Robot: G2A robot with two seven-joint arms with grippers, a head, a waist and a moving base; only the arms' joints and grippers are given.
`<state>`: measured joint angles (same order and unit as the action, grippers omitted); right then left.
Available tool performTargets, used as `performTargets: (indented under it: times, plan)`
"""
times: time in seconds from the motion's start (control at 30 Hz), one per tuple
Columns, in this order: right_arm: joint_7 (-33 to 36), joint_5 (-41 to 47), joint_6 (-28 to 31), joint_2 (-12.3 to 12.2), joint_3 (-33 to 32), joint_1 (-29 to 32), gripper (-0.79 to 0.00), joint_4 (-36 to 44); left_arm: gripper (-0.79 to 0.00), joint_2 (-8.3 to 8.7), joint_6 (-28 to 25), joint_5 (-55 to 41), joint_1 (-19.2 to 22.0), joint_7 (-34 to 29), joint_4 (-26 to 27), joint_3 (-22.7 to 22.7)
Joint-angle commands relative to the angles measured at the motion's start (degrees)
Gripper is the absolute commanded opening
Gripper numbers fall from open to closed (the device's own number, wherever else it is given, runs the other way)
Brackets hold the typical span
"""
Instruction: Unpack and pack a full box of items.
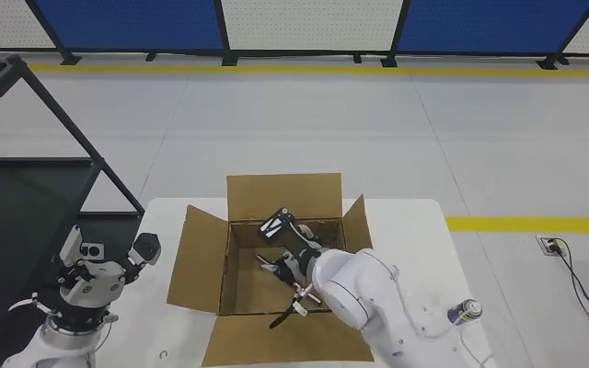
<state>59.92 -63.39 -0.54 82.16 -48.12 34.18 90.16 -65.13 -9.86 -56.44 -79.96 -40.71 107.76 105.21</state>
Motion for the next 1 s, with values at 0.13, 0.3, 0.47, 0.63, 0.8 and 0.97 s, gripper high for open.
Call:
performTargets:
  times: [0.13,0.3,0.47,0.63,0.8,0.97]
  plan:
    - [-0.24,4.31,-3.61,2.41,3.11,-5.02,0.0,-13.04,0.0,-0.08,-0.09,-1.09,-0.85,-0.36,0.45,0.85]
    - [0.31,5.21,-6.58,4.25,5.69,-7.81,0.0,-20.66,0.0,-0.09,0.18,-1.16,-0.76,-0.63,0.66,0.8]
    - [0.34,6.6,-8.55,6.0,7.53,-9.74,0.0,-26.88,0.0,-0.09,0.18,-1.16,-0.76,-0.63,0.66,0.8]
    - [-1.11,7.95,-10.02,7.83,8.94,-11.64,0.0,-32.69,0.0,-0.09,0.18,-1.16,-0.76,-0.63,0.66,0.8]
    - [-3.82,9.59,-10.57,9.65,9.9,-13.15,0.0,-38.12,0.0,-0.09,0.18,-1.16,-0.76,-0.63,0.66,0.8]
    - [-7.63,10.45,-11.86,11.43,10.69,-14.27,-0.037,-43.17,0.0,-0.09,0.18,-1.16,-0.76,-0.63,0.66,0.8]
